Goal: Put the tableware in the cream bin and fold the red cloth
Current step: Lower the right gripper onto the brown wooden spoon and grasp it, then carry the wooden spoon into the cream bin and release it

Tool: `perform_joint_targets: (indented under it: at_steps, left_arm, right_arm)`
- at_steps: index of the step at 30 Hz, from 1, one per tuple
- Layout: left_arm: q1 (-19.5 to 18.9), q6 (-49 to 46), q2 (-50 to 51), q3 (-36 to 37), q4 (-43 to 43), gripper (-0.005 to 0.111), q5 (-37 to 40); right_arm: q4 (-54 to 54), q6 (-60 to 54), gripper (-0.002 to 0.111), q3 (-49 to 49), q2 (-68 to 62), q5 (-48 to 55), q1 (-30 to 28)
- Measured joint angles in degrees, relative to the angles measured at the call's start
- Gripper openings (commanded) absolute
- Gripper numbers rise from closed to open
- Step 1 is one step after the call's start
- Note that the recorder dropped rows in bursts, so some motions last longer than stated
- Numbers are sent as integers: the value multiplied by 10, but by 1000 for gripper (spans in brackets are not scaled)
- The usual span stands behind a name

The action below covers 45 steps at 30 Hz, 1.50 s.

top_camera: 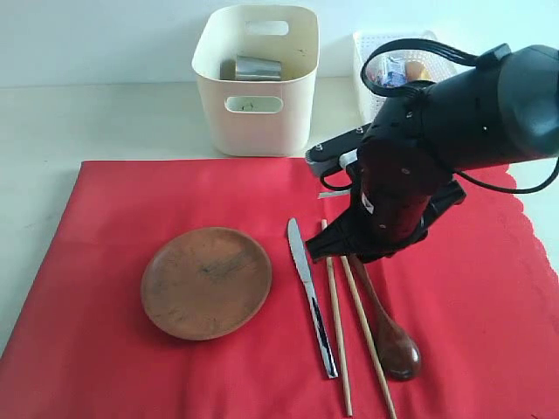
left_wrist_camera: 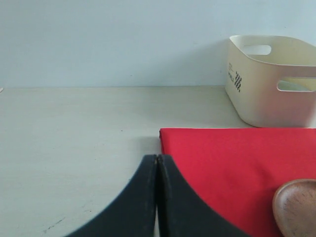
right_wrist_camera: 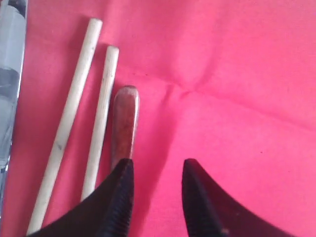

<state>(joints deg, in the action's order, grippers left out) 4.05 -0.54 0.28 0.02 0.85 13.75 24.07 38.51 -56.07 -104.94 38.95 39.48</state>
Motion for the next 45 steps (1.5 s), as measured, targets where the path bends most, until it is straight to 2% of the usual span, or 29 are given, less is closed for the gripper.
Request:
perform_joint_targets:
  at_steps: [10,18,21,25,36,45]
  left_arm:
    - [0,0,0,0,0,1,0]
    - [0,0,0,0,0,1,0]
    - [0,0,0,0,0,1,0]
    - [0,0,0,0,0,1,0]
    - [0,0,0,0,0,1,0]
    - [0,0,0,0,0,1,0]
  right_arm:
    - [-36,-19,34,-2,-38,-8,0]
    - [-44,-28,27,-2,-47,-14,0]
    - [-47,-30,21,-2,-47,-18,0]
    - [-49,-32,1,4,-47,-30,0]
    - [-42,-32,0,11,-13,-11,0]
    - [46,-32,0,-53,80,-1,0]
